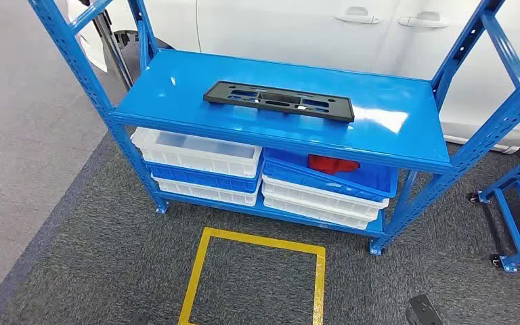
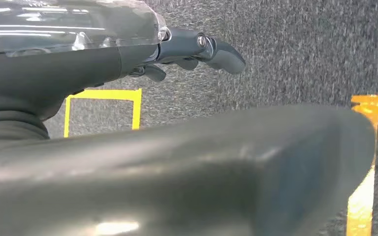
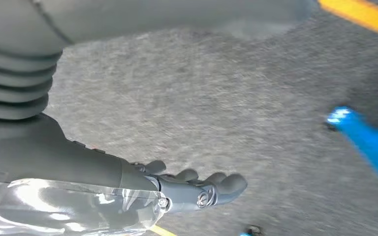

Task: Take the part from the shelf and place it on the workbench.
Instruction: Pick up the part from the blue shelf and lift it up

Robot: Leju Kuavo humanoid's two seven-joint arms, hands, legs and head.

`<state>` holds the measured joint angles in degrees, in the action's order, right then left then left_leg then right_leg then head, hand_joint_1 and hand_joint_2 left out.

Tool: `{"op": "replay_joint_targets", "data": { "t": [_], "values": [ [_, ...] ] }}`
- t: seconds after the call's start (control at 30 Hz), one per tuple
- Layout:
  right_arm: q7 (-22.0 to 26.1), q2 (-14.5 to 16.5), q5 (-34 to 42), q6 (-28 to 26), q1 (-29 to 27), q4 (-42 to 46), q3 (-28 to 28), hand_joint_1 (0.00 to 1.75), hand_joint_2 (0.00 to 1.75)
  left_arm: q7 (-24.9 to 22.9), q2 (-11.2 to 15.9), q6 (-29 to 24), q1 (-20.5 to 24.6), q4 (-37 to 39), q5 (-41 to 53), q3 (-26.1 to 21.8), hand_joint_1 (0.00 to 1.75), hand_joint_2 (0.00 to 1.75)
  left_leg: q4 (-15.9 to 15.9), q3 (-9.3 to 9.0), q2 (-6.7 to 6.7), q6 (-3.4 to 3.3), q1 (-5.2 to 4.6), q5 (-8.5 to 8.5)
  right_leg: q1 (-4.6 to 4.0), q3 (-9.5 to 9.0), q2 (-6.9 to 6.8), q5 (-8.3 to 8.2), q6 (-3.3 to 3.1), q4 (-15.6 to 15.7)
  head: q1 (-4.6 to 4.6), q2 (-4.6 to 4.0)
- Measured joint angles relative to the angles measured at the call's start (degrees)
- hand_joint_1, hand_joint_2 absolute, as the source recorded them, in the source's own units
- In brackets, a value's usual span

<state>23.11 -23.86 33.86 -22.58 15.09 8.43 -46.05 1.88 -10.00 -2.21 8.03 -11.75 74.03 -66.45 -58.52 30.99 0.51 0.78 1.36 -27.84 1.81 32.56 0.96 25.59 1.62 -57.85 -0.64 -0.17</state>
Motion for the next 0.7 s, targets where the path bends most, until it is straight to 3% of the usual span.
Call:
{"op": "replay_joint_targets", "data": {
  "t": [0.07,0.13,0.2,0.23,0.33,0.37,0.4,0.43,0.5,0.57,0.7],
  "values": [
    [0.0,-0.9,-0.8,-0.1,1.3,0.2,0.0,0.0,0.0,0.0,-0.1,0.0,0.0,0.1,-0.1,-0.1,0.0,0.0,-0.2,0.25,0.06,-0.48,-0.22,0.15,0.05,0.2,0.06,-0.14,0.41,0.0,0.02,-0.01],
    [-0.4,-2.8,-2.3,-0.1,3.8,0.4,0.0,0.0,0.0,-0.1,-0.3,-0.1,-0.1,0.2,-0.2,-0.3,0.0,0.0,-0.3,0.6,0.1,-1.42,-0.51,0.51,0.25,0.42,0.14,-0.44,1.19,0.1,0.03,-0.01],
    [-1.1,-4.5,-3.9,-0.1,6.1,0.6,-0.1,0.0,0.0,-0.2,-0.4,-0.2,-0.1,0.2,-0.5,-0.6,0.0,0.0,0.0,0.72,0.01,-2.27,-0.47,0.95,0.44,0.94,-0.14,0.34,1.65,-0.8,0.01,-0.01],
    [-1.4,-5.1,-4.6,-0.1,7.2,0.6,-0.2,0.0,0.0,-0.2,-0.5,-0.2,-0.1,0.2,-0.6,-0.8,0.0,0.0,0.1,0.76,-0.06,-2.59,-0.43,1.14,0.45,1.88,-0.35,1.67,1.75,-2.9,0.0,-0.01],
    [-2.1,-6.5,-6.6,0.1,10.0,0.9,-0.6,0.0,0.0,-0.1,-0.9,-0.3,-0.3,0.3,-1.0,-1.3,0.0,0.0,0.2,1.0,-0.28,-3.0,-0.77,1.26,0.2,7.2,-0.68,6.89,1.79,-14.5,-0.01,-0.01],
    [-2.3,-6.7,-7.1,0.2,10.6,1.0,-0.8,0.0,0.0,-0.1,-1.0,-0.3,-0.4,0.3,-1.0,-1.4,0.0,0.0,0.1,1.01,-0.3,-3.08,-0.92,1.25,0.08,8.3,-0.68,7.28,1.67,-16.8,-0.01,-0.01],
    [-2.5,-6.8,-7.5,0.2,11.1,1.0,-0.9,0.0,0.0,0.0,-1.0,-0.4,-0.5,0.3,-1.1,-1.5,0.0,0.0,0.1,0.96,-0.27,-3.15,-1.07,1.22,-0.06,8.31,-0.68,6.48,1.42,-16.8,-0.01,0.0],
    [-2.6,-7.1,-7.8,0.1,11.6,1.1,-1.1,0.0,0.0,0.0,-1.1,-0.4,-0.5,0.3,-1.1,-1.6,0.0,0.0,0.1,0.82,-0.21,-3.19,-1.22,1.17,-0.23,7.06,-0.68,4.55,1.03,-14.0,-0.01,0.0],
    [-2.6,-7.6,-8.3,0.0,12.7,1.2,-1.3,0.0,0.87,0.0,-1.3,-0.5,-0.5,0.4,-1.0,-1.7,0.0,0.0,0.1,0.6,-0.12,-3.18,-1.54,1.04,-0.75,3.25,-0.76,0.7,0.0,-5.7,-0.01,0.0],
    [-2.7,-8.0,-9.0,-0.1,13.7,1.2,-1.4,0.0,1.75,0.1,-1.5,-0.5,-0.4,0.4,-0.9,-1.7,0.0,0.0,0.1,0.78,-0.06,-2.9,-1.73,0.98,-1.28,1.29,-0.89,-0.5,-0.63,-0.9,-0.01,0.0],
    [-3.2,-8.6,-10.6,-0.3,14.9,1.3,-1.7,0.0,1.75,0.1,-1.7,-0.5,-0.4,0.5,-0.8,-1.7,0.0,0.0,-0.4,1.2,-0.09,-1.65,-1.65,0.37,-1.21,0.97,-1.0,-0.58,-1.3,0.4,0.0,0.0]
  ]
}}
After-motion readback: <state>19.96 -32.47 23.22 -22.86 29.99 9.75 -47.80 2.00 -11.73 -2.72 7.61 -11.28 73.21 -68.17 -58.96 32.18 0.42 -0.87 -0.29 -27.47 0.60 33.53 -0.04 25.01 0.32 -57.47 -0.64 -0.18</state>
